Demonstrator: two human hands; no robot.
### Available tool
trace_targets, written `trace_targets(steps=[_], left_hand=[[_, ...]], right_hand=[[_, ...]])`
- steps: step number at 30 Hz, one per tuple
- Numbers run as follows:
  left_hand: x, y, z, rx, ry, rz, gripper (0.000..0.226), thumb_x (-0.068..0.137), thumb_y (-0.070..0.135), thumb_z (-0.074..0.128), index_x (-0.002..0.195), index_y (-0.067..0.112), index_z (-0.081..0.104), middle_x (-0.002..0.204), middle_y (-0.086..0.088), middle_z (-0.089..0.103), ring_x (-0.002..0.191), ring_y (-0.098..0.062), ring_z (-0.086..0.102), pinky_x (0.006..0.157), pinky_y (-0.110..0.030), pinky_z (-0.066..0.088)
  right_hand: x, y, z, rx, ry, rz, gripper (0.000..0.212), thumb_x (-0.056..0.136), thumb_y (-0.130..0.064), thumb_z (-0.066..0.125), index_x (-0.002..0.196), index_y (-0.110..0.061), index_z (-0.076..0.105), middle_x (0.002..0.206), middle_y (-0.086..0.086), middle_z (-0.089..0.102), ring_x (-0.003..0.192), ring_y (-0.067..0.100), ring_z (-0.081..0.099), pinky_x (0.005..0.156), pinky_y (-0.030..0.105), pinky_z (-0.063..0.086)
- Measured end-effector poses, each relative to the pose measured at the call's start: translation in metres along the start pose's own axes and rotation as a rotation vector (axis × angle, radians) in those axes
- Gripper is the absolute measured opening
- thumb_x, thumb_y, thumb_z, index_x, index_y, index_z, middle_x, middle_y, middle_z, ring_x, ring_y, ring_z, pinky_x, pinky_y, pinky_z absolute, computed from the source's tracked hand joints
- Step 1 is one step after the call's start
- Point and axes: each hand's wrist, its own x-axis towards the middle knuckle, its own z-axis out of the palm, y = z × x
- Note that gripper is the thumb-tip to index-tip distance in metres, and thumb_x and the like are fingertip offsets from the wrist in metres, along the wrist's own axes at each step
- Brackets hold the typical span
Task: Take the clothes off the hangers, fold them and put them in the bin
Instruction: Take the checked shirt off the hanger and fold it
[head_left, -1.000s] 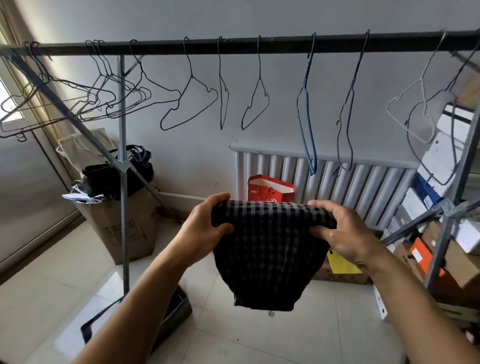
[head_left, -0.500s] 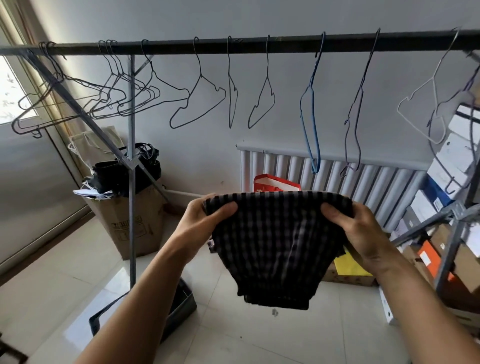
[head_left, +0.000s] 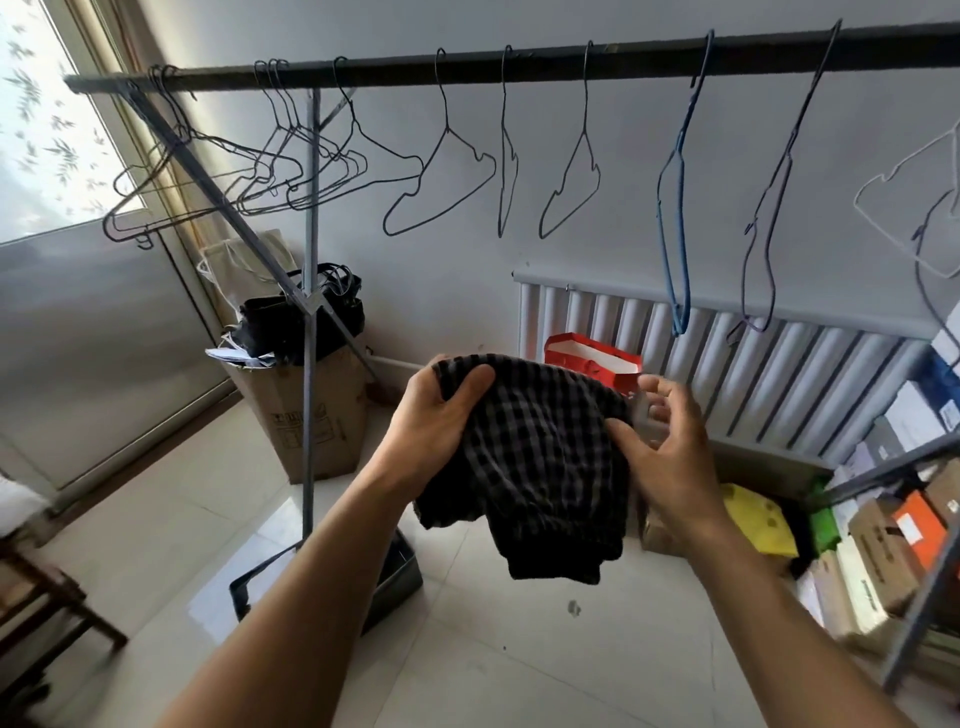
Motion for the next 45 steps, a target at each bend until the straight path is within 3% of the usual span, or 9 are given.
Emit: trace_targets(steps=[3,9,13,19,25,29,33,41,45], left_hand=[[-0.001,-0.001,-0.001,-0.155,0.083,-0.119,0.021,0.096,0.029,0.06,0.104,0.01,0.067,0.098,-0.008,0.074,0.092,-0.02,0.072,0.083,-0.036,0.058],[-0.001,0.007,-0.008,-0.552,0.227,-0.38,0.027,0.099,0.03,0.056,0.099,0.004,0.061,0.083,-0.01,0.074,0.072,-0.021,0.074,0.061,-0.031,0.058],[0.011,-0.008,-0.02,-0.838,0.357,-0.552,0.038,0.098,0.035,0.058,0.111,0.0,0.056,0.102,-0.024,0.071,0.079,-0.034,0.074,0.063,-0.045,0.06],[0.034,-0.033,-0.047,-1.168,0.344,-0.601,0.062,0.097,0.044,0.052,0.135,-0.006,0.049,0.127,-0.027,0.061,0.108,-0.04,0.066,0.063,-0.046,0.061],[0.025,-0.013,-0.09,-0.73,0.083,-0.472,0.032,0.096,0.033,0.058,0.103,0.003,0.066,0.088,-0.009,0.066,0.072,-0.014,0.065,0.061,-0.023,0.056],[0.013,-0.031,-0.133,-0.134,-0.057,-0.28,0.037,0.085,0.022,0.075,0.122,0.022,0.067,0.11,-0.006,0.069,0.095,-0.019,0.07,0.089,-0.033,0.058],[0.023,-0.061,-0.178,0.268,0.132,-0.11,0.029,0.095,0.018,0.061,0.121,0.029,0.068,0.104,0.002,0.054,0.098,-0.008,0.058,0.097,-0.029,0.05],[0.037,-0.084,-0.244,0.375,0.264,0.003,0.022,0.1,0.022,0.052,0.111,0.018,0.071,0.102,0.003,0.06,0.098,-0.009,0.058,0.09,-0.024,0.048],[0.039,-0.098,-0.258,0.252,0.074,-0.108,0.05,0.099,0.058,0.024,0.088,0.028,0.061,0.097,-0.001,0.054,0.097,-0.013,0.051,0.09,-0.034,0.046]], right_hand=[[-0.017,-0.005,0.023,0.049,-0.102,-0.192,0.02,0.097,-0.039,0.052,0.113,-0.03,0.06,0.123,-0.01,0.052,0.114,0.007,0.051,0.098,0.04,0.049],[-0.038,-0.009,0.062,0.246,-0.242,-0.24,0.059,0.087,-0.076,0.03,0.126,-0.038,0.052,0.131,-0.016,0.052,0.122,0.005,0.051,0.101,0.043,0.048],[-0.042,-0.016,0.08,0.32,-0.297,-0.182,0.081,0.068,-0.087,0.049,0.136,-0.044,0.036,0.129,-0.03,0.048,0.119,-0.004,0.051,0.092,0.029,0.055],[-0.036,-0.036,0.132,0.341,-0.275,-0.12,0.091,0.075,-0.025,0.081,0.146,-0.035,0.025,0.126,-0.03,0.045,0.114,-0.016,0.046,0.078,0.002,0.046],[-0.019,-0.05,0.186,0.483,-0.187,0.047,0.057,0.085,-0.006,0.069,0.135,-0.023,0.048,0.117,-0.006,0.065,0.112,0.012,0.062,0.096,0.038,0.053],[-0.013,-0.06,0.232,0.581,-0.205,0.155,0.042,0.084,-0.01,0.071,0.123,-0.021,0.058,0.107,0.001,0.071,0.101,0.021,0.069,0.089,0.048,0.056],[-0.016,-0.074,0.279,0.563,-0.222,0.136,0.03,0.081,-0.007,0.072,0.103,-0.027,0.065,0.1,-0.001,0.073,0.098,0.018,0.069,0.091,0.046,0.055],[-0.03,-0.106,0.357,0.444,-0.312,0.084,0.03,0.089,-0.007,0.065,0.114,-0.017,0.054,0.096,-0.007,0.062,0.098,-0.008,0.062,0.071,0.006,0.049],[-0.027,-0.112,0.385,0.636,-0.485,0.268,0.02,0.093,-0.034,0.061,0.111,-0.024,0.06,0.103,0.003,0.072,0.093,0.018,0.072,0.074,0.031,0.058]])
